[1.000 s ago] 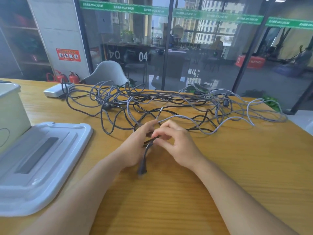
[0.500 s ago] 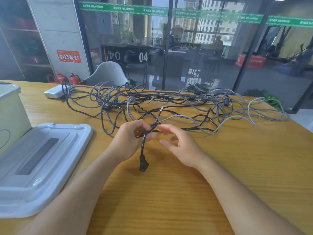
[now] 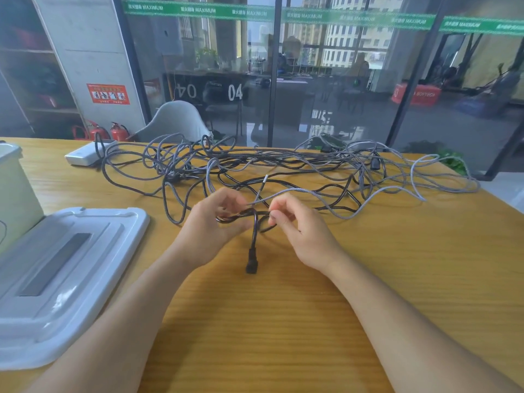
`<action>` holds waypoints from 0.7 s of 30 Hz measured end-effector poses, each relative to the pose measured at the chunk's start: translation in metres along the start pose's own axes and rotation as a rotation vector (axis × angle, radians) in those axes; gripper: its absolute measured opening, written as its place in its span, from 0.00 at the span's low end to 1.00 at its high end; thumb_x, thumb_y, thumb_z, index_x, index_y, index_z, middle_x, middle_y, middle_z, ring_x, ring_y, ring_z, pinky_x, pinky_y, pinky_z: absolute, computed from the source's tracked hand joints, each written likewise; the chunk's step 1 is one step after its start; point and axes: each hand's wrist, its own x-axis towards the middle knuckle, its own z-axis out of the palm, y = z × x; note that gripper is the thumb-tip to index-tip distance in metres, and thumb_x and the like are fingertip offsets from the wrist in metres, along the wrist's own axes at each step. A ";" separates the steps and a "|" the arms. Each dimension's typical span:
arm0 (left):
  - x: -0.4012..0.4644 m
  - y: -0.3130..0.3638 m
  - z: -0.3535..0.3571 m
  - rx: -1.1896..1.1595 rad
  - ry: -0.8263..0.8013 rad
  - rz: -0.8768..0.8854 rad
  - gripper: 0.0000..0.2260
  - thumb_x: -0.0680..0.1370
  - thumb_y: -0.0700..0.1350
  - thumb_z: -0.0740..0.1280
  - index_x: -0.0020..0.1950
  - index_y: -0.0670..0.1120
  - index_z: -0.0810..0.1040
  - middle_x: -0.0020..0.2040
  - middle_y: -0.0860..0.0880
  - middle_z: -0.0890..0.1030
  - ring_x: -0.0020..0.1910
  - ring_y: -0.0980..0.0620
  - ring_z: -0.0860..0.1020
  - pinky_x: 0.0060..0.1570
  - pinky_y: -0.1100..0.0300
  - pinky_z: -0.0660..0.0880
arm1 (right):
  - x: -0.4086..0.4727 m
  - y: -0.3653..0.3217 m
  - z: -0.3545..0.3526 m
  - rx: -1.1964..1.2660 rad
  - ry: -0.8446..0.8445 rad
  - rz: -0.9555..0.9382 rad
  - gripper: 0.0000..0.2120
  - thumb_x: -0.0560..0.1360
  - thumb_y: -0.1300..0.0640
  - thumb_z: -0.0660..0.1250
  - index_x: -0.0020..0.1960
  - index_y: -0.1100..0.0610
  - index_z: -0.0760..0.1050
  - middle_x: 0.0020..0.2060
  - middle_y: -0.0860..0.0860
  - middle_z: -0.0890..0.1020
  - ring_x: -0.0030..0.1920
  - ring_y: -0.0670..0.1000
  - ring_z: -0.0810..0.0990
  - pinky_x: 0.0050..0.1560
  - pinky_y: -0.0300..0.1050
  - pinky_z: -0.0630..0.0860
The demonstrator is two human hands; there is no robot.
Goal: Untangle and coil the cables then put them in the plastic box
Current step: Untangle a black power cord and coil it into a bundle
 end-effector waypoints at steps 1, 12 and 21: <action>0.001 0.000 -0.001 -0.018 0.018 -0.012 0.11 0.75 0.42 0.78 0.52 0.53 0.81 0.46 0.57 0.83 0.49 0.55 0.81 0.56 0.60 0.77 | 0.000 -0.001 -0.001 0.036 0.029 0.003 0.01 0.85 0.55 0.64 0.54 0.51 0.74 0.42 0.46 0.83 0.45 0.45 0.79 0.51 0.43 0.75; 0.002 -0.002 -0.003 -0.078 0.020 -0.097 0.06 0.81 0.51 0.73 0.45 0.53 0.84 0.38 0.56 0.83 0.39 0.53 0.78 0.43 0.55 0.74 | -0.001 0.004 0.011 0.102 0.112 -0.026 0.14 0.81 0.61 0.72 0.65 0.52 0.83 0.67 0.46 0.73 0.62 0.40 0.77 0.56 0.37 0.81; -0.003 0.010 0.002 -0.039 -0.075 -0.048 0.09 0.81 0.55 0.70 0.52 0.53 0.87 0.45 0.54 0.87 0.48 0.50 0.84 0.51 0.56 0.79 | 0.004 0.005 0.016 0.103 0.070 0.094 0.09 0.83 0.52 0.68 0.53 0.55 0.85 0.62 0.43 0.75 0.60 0.41 0.78 0.55 0.36 0.77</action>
